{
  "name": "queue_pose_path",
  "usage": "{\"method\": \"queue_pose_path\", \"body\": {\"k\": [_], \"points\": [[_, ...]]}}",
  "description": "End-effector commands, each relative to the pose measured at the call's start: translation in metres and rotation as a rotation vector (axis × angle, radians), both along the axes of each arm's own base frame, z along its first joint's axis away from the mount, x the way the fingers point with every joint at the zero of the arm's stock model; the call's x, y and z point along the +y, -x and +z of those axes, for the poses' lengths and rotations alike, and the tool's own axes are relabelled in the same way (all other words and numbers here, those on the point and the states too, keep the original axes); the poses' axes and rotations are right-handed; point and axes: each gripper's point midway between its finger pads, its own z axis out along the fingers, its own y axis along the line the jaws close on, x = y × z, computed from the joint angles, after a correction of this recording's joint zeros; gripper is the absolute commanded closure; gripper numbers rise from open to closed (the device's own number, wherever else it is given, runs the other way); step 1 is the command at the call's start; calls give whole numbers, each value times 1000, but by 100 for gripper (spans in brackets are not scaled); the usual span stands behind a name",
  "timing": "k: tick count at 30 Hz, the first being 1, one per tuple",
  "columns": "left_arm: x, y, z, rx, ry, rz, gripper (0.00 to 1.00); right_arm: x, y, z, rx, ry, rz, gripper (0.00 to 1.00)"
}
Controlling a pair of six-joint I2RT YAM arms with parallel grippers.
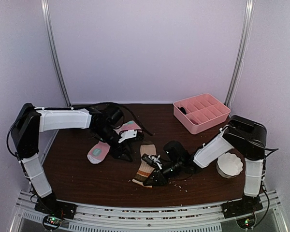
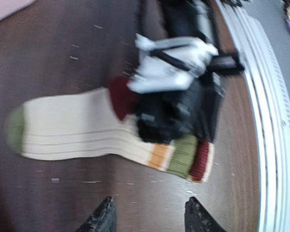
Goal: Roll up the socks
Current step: Roll the sock at the center of the board.
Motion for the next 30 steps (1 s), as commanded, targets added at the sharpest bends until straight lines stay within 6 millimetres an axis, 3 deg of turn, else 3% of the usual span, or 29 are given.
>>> {"method": "queue_pose_path", "body": {"k": [1,4,10,16,20,23,28,30], "points": [[2,57,-28,92,-43,-199,54,-60,24,-92,195,345,-79,100],[-2,73,-41,61,-66,-260,57,-65,23,-98,200,362,-96,100],[-15,86,-60,-20,-75,-306,61,-66,19,-98,215,356,-121,100],[-27,71,-67,-140,-77,-267,61,-65,18,-96,224,352,-123,100],[-28,74,-73,-152,-90,-290,62,-65,18,-96,227,354,-123,100],[-27,77,-81,-147,-110,-302,68,-66,18,-95,228,351,-123,100],[-20,83,-93,-107,-153,-322,91,-62,13,-86,218,324,-126,100],[-16,84,-97,-93,-176,-323,93,-59,9,-81,209,310,-129,99]]}}
